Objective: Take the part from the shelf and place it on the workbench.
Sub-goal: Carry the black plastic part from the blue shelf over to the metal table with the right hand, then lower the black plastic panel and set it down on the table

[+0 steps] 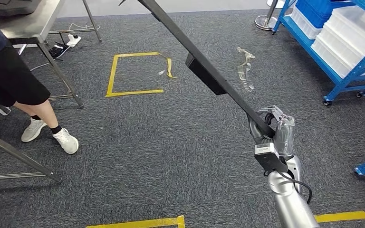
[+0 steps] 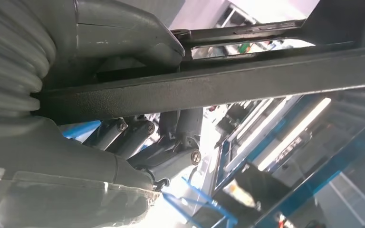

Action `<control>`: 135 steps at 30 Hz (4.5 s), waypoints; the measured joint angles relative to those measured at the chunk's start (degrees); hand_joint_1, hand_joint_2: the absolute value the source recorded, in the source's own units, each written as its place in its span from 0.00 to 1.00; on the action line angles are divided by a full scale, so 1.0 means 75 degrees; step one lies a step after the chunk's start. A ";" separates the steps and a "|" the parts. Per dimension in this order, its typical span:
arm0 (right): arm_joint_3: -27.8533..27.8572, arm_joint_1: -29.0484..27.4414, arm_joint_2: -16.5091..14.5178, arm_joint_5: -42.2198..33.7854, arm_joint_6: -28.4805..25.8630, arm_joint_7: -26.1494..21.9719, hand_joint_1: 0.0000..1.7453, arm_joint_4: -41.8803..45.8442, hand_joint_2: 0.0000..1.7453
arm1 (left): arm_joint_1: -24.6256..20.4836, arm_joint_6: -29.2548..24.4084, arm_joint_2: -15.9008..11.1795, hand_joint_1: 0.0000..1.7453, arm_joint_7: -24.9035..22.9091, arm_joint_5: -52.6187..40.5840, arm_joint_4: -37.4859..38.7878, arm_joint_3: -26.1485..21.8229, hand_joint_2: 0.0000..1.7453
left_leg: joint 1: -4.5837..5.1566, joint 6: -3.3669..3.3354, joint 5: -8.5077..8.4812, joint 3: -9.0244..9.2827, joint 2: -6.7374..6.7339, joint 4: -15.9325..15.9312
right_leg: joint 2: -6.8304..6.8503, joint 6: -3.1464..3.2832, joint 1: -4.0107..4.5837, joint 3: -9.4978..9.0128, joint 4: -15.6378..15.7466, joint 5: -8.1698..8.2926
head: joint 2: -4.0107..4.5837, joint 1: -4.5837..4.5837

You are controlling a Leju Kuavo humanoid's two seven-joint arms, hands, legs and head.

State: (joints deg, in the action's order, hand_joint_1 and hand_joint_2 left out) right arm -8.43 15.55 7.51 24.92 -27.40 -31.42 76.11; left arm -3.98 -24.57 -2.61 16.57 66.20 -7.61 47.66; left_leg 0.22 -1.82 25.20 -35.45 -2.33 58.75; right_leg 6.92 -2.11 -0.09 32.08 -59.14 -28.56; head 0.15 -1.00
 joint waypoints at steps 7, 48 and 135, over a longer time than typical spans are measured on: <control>0.0047 -0.0067 -0.0070 -0.0035 0.0234 -0.0033 1.00 -0.0001 1.00 | 0.0011 -0.0174 -0.0015 0.00 -0.0055 0.0220 0.0023 -0.0032 1.00 | -0.0046 -0.0143 -0.0071 0.0033 0.0764 -0.0048 | -0.0902 -0.0048 -0.0057 0.0991 -0.1964 -0.0668 | 0.0000 0.0064; -0.1977 0.2574 -0.0656 0.0651 0.0422 0.0515 1.00 -0.0077 1.00 | 0.0076 -0.0130 0.0160 0.00 -0.0464 0.0494 0.0074 0.0059 1.00 | -0.0083 0.0267 0.0110 -0.0559 0.0817 0.0614 | -0.1060 0.0109 -0.0203 0.0158 0.0034 0.0262 | 0.0000 -0.0014; -0.2444 0.4065 -0.2088 0.1063 0.1787 0.1321 1.00 -0.0769 1.00 | -0.0240 0.1120 0.0188 0.00 0.0078 0.0274 0.0053 0.1345 1.00 | -0.0071 0.0017 -0.0112 -0.0146 0.0341 0.0038 | -0.0668 -0.0010 -0.0051 0.0061 0.0205 0.0266 | 0.0000 -0.0045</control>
State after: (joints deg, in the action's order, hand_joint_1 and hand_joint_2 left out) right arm -26.75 46.04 -8.15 32.89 -14.00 -21.52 70.34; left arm -5.78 -16.17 -1.20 17.16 68.26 -7.21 57.75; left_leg -0.31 -1.69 24.36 -36.54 0.23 59.04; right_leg 1.91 -2.19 -0.47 32.54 -57.60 -26.56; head 0.15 -1.34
